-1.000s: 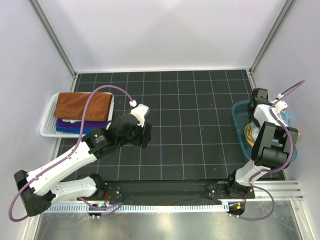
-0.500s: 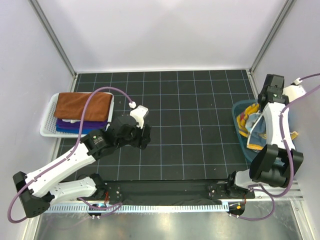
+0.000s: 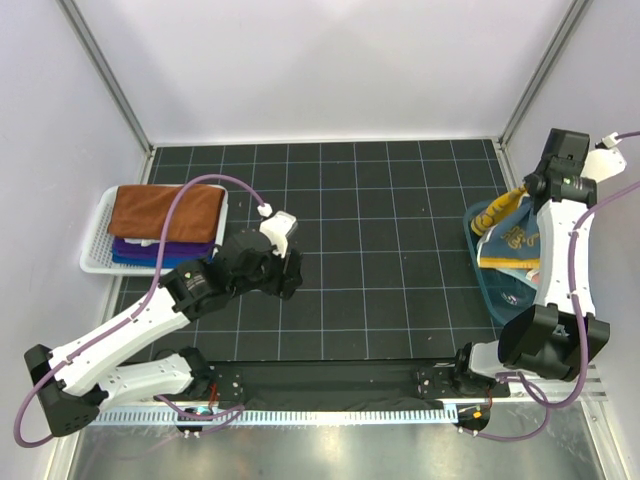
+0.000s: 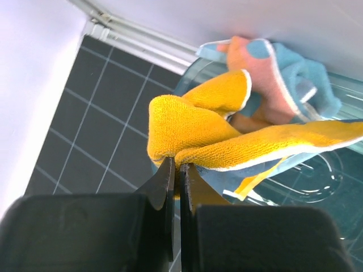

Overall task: Fold and stack the towels
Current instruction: Grab crumpled towel, then move the towel to the center of the board

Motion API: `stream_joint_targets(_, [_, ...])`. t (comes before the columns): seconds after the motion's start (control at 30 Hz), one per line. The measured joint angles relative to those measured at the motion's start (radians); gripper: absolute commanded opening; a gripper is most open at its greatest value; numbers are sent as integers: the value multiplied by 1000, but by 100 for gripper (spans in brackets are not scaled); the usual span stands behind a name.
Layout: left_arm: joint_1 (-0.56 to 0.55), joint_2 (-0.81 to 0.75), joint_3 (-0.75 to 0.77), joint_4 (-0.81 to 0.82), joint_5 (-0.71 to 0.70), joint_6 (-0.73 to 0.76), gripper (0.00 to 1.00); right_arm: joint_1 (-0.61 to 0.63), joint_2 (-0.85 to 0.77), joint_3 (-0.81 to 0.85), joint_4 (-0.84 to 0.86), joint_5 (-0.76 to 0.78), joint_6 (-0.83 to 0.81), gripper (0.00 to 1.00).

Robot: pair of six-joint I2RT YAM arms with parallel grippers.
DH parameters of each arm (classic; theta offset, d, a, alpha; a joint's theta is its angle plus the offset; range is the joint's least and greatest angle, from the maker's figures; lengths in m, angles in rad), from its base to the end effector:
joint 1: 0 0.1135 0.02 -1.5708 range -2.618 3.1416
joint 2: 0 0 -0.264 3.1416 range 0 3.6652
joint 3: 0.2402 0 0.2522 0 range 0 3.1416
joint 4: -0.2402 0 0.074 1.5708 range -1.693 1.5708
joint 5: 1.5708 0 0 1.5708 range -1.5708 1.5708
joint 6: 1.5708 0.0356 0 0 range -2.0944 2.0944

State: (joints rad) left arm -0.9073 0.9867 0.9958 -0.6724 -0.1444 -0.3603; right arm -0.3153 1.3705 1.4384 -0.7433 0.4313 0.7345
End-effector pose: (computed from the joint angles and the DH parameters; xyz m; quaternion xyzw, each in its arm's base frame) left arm 0.1302 -0.1583 0.3287 0.2117 0.8717 -0.2067 0.3907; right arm 0.2718 -0.1043 0.3822 0.5214 0.7156 -0.1007 0.4537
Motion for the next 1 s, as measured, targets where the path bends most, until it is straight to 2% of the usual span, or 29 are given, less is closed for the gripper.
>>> stream_joint_targets(0.13, [2, 0, 0, 2, -7, -1, 66, 30, 40, 111, -44, -57, -12, 1])
stream_joint_targets(0.23, [18, 0, 1, 1, -11, -2, 67, 113, 82, 235, -58, -74, -23, 1])
stream_joint_targets(0.4, [118, 8, 62, -19, -12, -2, 69, 402, 153, 428, -46, -61, -24, 1])
stream_joint_targets(0.53, [218, 10, 138, -24, -12, -3, 70, 658, 183, 435, 13, -61, -21, 1])
stream_joint_targets(0.63, [286, 3, 173, -23, -24, -10, 72, 809, 180, 330, 77, -70, -22, 1])
stream_joint_targets(0.7, [314, -9, 174, -24, -40, -23, 72, 887, 160, 177, 157, -97, -22, 1])
stream_joint_targets(0.73, [323, -15, 174, -26, -50, -30, 72, 925, 142, 43, 225, -122, -21, 1])
stream_joint_targets(0.9, [327, -21, 137, 2, -79, -80, 71, 1028, 135, -483, 350, -213, -7, 1])
stream_joint_targets(1.0, [327, 16, 86, 31, -92, -113, 71, 1088, 114, -689, 369, -220, 32, 3])
